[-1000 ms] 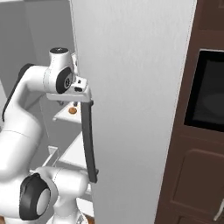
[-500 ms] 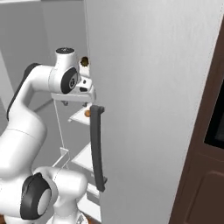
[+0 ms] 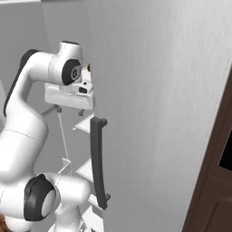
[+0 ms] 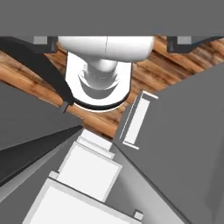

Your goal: Take the sweet potato and kiwi from the highest rack and move them to the second highest rack where the lemon and tangerine are located, to maximize freezer space. Close the freezer door after rearranging.

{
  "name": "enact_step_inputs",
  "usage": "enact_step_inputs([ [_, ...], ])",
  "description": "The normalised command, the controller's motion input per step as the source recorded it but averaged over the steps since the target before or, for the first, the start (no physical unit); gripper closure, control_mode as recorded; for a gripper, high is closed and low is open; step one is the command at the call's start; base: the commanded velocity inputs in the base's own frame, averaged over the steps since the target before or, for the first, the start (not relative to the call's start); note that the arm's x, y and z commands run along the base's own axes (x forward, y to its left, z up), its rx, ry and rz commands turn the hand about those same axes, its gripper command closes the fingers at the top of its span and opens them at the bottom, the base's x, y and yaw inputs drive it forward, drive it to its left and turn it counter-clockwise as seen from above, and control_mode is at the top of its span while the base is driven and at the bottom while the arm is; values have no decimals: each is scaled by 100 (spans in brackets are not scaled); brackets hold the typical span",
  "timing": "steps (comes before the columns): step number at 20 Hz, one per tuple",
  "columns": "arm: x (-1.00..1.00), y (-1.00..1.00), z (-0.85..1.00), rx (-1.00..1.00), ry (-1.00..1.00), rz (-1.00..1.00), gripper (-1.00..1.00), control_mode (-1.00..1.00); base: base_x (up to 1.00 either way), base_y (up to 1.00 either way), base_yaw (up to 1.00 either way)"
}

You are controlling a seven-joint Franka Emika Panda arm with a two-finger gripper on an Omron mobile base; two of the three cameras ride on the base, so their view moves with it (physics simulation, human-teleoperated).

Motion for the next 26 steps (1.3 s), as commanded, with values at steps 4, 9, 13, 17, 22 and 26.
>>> enact_step_inputs([
  [4, -42, 13, 0, 5, -41, 17, -100, -100, 0, 0, 0],
  [9, -43, 48, 0, 0, -33, 7, -100, -100, 0, 0, 0],
  [13, -8, 58, 0, 0, -3, 0, -100, -100, 0, 0, 0],
  [17, 0, 70, 0, 2, 0, 0, -100, -100, 0, 0, 0],
  [22, 0, 69, 0, 1, 0, -1, -100, -100, 0, 0, 0],
  [26, 4, 61, 1, 0, -2, -4, -100, -100, 0, 0, 0],
])
